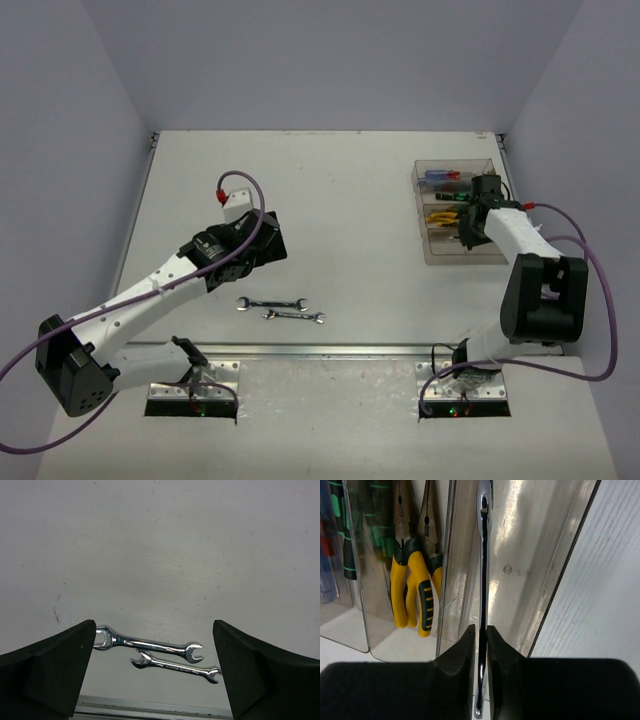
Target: Sort the tools into containers
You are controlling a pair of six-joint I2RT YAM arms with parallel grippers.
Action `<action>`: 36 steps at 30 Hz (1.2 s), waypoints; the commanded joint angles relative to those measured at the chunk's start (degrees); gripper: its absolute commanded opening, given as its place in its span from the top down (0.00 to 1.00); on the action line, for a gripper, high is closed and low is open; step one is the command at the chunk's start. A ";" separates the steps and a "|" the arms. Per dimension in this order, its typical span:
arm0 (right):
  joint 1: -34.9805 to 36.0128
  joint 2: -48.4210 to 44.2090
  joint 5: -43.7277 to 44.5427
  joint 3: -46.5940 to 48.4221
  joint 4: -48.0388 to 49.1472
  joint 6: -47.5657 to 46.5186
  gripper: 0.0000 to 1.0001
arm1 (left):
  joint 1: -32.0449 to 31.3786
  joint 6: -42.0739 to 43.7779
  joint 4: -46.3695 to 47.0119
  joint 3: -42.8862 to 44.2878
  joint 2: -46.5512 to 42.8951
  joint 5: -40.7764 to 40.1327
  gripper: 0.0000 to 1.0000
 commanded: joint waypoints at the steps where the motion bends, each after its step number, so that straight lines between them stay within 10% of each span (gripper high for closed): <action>1: -0.49 2.06 2.44 3.64 -0.49 0.36 0.81 | 0.00 0.28 2.69 -1.09 -1.55 0.17 0.00; 9: -0.40 -0.08 -0.05 6.71 0.82 -5.41 0.19 | 0.36 -9.35 -1.34 -1.90 0.91 -2.38 0.00; 15: 0.88 -10.16 -6.35 7.00 5.35 -18.12 0.03 | 0.42 -33.38 -16.64 1.64 10.27 -3.68 0.00; 22: 3.08 -14.72 -29.62 4.85 9.82 -36.09 0.01 | 1.36 -44.72 -13.08 -2.41 16.10 3.92 0.00; 36: 6.10 -19.12 -39.13 -1.19 8.78 -45.42 0.01 | 2.57 -55.94 -1.34 -11.36 17.21 10.66 0.09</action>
